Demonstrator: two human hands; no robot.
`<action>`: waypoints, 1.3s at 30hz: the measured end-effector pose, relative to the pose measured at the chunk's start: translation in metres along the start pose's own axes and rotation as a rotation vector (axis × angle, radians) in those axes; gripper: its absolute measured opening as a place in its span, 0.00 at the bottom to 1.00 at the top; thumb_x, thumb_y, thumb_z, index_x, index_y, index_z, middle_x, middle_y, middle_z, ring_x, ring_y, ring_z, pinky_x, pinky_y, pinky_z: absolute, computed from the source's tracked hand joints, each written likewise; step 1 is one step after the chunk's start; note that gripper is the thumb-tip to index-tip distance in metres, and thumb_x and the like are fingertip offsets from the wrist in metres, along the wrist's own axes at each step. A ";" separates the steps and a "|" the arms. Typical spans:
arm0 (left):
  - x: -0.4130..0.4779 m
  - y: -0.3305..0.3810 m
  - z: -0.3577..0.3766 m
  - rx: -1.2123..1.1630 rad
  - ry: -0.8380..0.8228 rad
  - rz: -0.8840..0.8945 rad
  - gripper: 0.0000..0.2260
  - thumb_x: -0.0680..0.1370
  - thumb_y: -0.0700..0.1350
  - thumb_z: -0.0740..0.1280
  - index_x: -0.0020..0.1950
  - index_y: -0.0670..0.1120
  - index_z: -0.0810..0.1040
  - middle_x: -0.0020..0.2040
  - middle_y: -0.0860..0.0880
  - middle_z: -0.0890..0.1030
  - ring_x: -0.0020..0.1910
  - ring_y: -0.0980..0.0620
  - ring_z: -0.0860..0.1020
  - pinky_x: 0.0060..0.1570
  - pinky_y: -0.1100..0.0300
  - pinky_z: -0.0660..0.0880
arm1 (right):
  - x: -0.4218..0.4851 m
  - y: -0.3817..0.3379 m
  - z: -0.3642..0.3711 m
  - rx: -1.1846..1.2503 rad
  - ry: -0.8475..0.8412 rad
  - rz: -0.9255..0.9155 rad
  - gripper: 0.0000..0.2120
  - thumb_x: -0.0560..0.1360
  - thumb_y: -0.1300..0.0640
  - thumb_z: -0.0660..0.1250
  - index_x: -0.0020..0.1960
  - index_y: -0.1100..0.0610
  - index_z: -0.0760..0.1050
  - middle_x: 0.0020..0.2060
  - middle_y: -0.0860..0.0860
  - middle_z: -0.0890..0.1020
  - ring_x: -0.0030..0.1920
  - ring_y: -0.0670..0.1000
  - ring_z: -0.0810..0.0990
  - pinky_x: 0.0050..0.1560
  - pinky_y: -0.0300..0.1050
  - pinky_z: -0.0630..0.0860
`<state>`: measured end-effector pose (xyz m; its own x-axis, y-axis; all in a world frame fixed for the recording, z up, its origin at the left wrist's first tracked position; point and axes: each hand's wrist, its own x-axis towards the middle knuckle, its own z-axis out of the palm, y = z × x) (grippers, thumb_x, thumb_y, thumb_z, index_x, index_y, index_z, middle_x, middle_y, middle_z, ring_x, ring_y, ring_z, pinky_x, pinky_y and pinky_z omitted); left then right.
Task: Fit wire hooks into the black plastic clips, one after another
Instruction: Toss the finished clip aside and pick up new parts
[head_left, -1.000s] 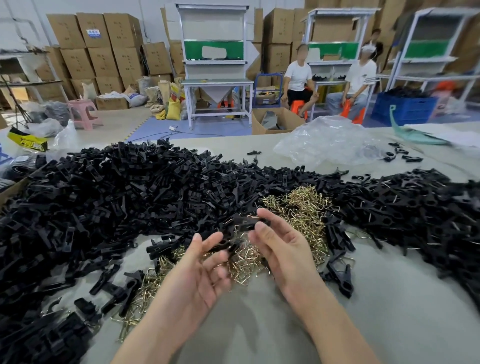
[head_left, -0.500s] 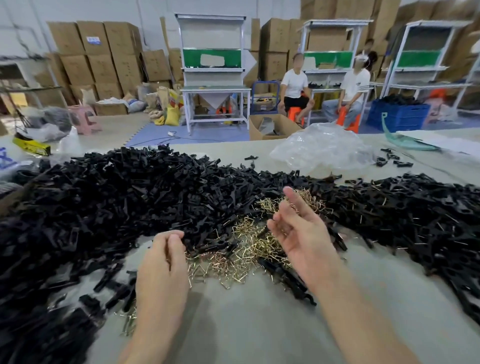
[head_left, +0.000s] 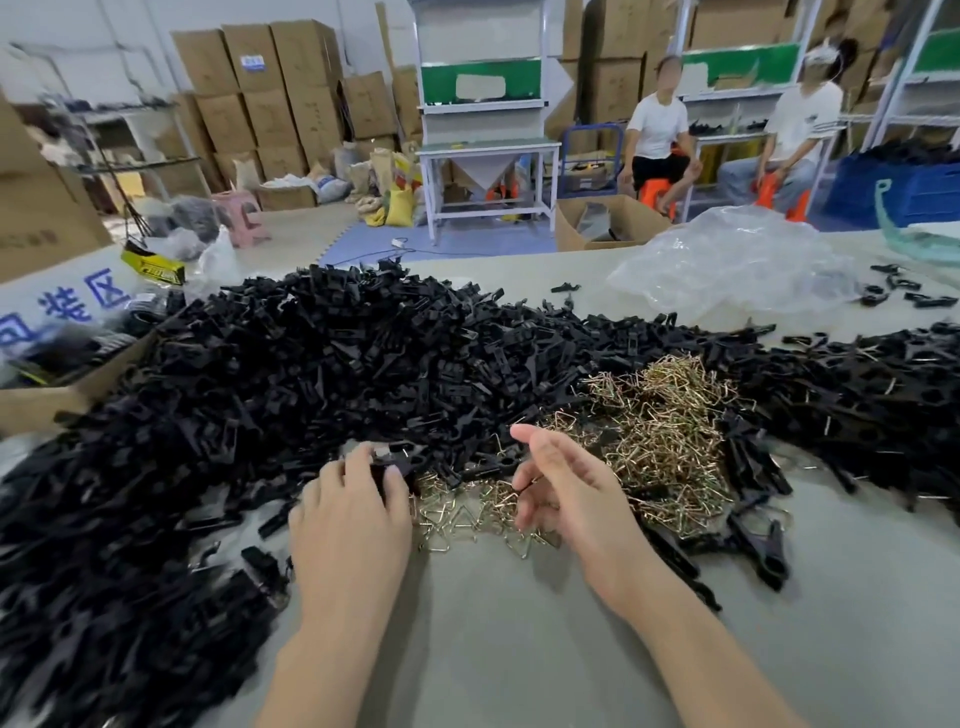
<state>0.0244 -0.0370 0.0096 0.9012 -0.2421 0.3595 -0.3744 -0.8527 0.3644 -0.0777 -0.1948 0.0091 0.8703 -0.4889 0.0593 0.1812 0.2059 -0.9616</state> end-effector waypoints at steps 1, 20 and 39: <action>-0.001 -0.001 -0.002 0.048 0.049 -0.020 0.15 0.81 0.49 0.65 0.63 0.42 0.78 0.54 0.39 0.81 0.55 0.35 0.77 0.54 0.43 0.71 | 0.001 0.000 -0.001 0.019 -0.001 0.004 0.13 0.77 0.45 0.65 0.59 0.46 0.82 0.38 0.52 0.81 0.34 0.51 0.78 0.38 0.47 0.78; 0.011 -0.006 -0.019 -0.352 0.201 -0.256 0.25 0.83 0.57 0.45 0.36 0.45 0.70 0.35 0.43 0.79 0.41 0.37 0.76 0.48 0.42 0.74 | 0.006 0.007 -0.004 0.056 -0.019 0.018 0.12 0.83 0.50 0.62 0.59 0.48 0.82 0.38 0.52 0.82 0.34 0.51 0.79 0.39 0.46 0.80; 0.016 -0.008 -0.016 -0.231 0.278 0.163 0.17 0.84 0.50 0.55 0.43 0.43 0.76 0.32 0.49 0.73 0.37 0.43 0.69 0.47 0.48 0.65 | 0.005 0.005 -0.006 0.068 -0.041 0.031 0.11 0.84 0.52 0.62 0.59 0.50 0.82 0.37 0.51 0.82 0.35 0.50 0.79 0.41 0.43 0.79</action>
<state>0.0387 -0.0272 0.0264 0.7440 -0.2041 0.6363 -0.5757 -0.6792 0.4553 -0.0753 -0.2014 0.0027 0.8939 -0.4462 0.0417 0.1828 0.2782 -0.9429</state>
